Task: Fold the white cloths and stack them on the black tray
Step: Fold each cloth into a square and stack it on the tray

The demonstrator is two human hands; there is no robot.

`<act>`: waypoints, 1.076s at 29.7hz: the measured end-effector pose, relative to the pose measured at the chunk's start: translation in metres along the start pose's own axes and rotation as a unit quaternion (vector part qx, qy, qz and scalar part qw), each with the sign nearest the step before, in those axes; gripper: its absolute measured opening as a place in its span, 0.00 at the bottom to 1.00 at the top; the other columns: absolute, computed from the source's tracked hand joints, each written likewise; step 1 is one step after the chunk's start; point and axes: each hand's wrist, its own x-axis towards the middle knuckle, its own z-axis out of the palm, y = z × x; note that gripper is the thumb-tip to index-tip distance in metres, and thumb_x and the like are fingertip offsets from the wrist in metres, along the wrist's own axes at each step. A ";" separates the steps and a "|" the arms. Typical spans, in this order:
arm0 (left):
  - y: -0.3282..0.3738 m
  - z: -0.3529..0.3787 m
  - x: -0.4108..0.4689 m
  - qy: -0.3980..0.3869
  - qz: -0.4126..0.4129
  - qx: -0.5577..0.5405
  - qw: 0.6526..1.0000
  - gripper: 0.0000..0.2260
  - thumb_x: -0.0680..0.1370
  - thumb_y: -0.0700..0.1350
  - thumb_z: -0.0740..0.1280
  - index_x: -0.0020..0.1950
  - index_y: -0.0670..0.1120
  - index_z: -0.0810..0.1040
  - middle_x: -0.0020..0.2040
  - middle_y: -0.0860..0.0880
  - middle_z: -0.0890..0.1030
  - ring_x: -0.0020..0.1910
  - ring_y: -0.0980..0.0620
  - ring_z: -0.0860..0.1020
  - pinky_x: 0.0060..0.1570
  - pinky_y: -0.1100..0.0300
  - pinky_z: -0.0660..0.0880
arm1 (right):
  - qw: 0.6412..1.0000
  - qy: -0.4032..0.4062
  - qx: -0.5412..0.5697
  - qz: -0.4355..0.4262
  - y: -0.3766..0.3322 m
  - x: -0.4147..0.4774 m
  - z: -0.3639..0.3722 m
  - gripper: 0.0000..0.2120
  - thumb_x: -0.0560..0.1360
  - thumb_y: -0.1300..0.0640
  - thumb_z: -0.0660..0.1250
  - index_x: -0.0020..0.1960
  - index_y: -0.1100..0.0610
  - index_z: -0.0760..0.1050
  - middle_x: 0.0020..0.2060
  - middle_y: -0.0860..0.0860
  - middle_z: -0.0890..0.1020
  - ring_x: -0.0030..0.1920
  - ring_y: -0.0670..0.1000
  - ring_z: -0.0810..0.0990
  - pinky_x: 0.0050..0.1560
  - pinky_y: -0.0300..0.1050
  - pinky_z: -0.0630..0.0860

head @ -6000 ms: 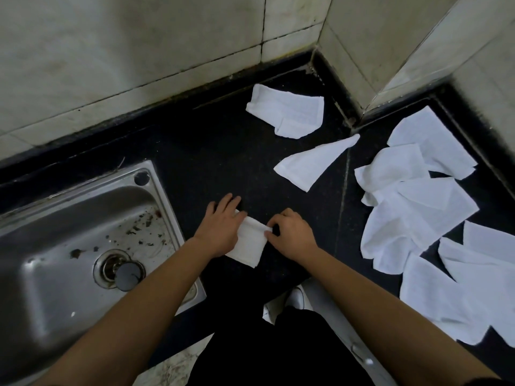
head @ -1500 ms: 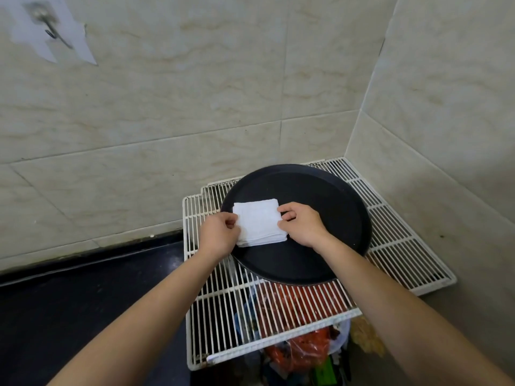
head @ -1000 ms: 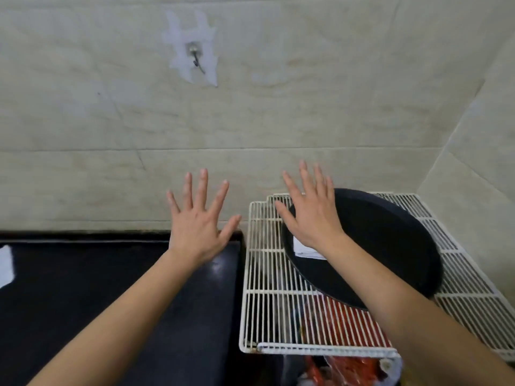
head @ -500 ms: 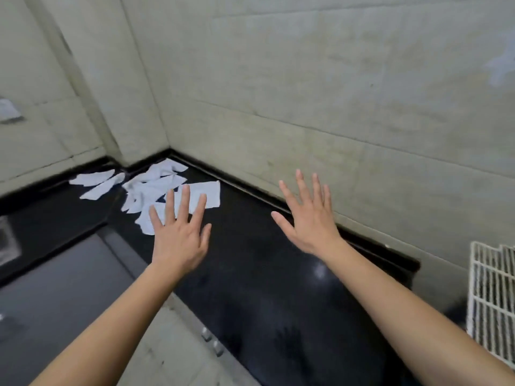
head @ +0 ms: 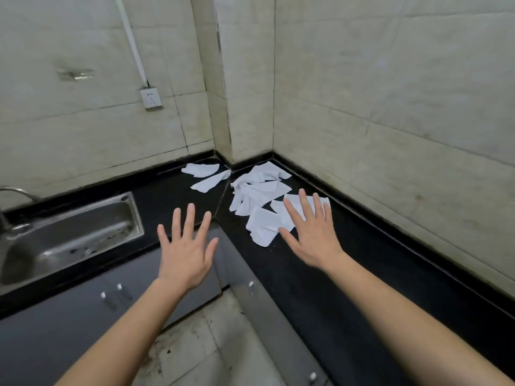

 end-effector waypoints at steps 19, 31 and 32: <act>-0.123 0.133 0.220 -0.138 -0.002 0.005 0.990 0.36 0.73 0.66 0.32 0.80 0.55 0.43 0.80 0.46 0.39 0.79 0.42 0.39 0.75 0.38 0.48 | 0.995 -0.102 0.016 0.002 -0.057 0.262 0.143 0.38 0.74 0.33 0.32 0.81 0.46 0.44 0.81 0.56 0.46 0.79 0.64 0.44 0.77 0.61 0.45; -0.216 0.203 0.365 -0.182 -0.018 -0.026 0.983 0.30 0.82 0.62 0.46 0.81 0.52 0.45 0.81 0.45 0.43 0.79 0.43 0.41 0.75 0.41 0.51 | 0.988 -0.149 0.031 -0.015 -0.117 0.432 0.213 0.30 0.83 0.38 0.48 0.81 0.46 0.46 0.81 0.55 0.49 0.80 0.62 0.46 0.78 0.58 0.48; -0.224 0.213 0.377 -0.188 -0.021 -0.038 0.981 0.30 0.82 0.62 0.46 0.81 0.52 0.46 0.81 0.45 0.44 0.79 0.43 0.42 0.75 0.41 0.52 | 0.987 -0.155 0.029 -0.015 -0.123 0.442 0.221 0.30 0.83 0.38 0.48 0.81 0.46 0.46 0.81 0.56 0.49 0.80 0.62 0.47 0.78 0.58 0.48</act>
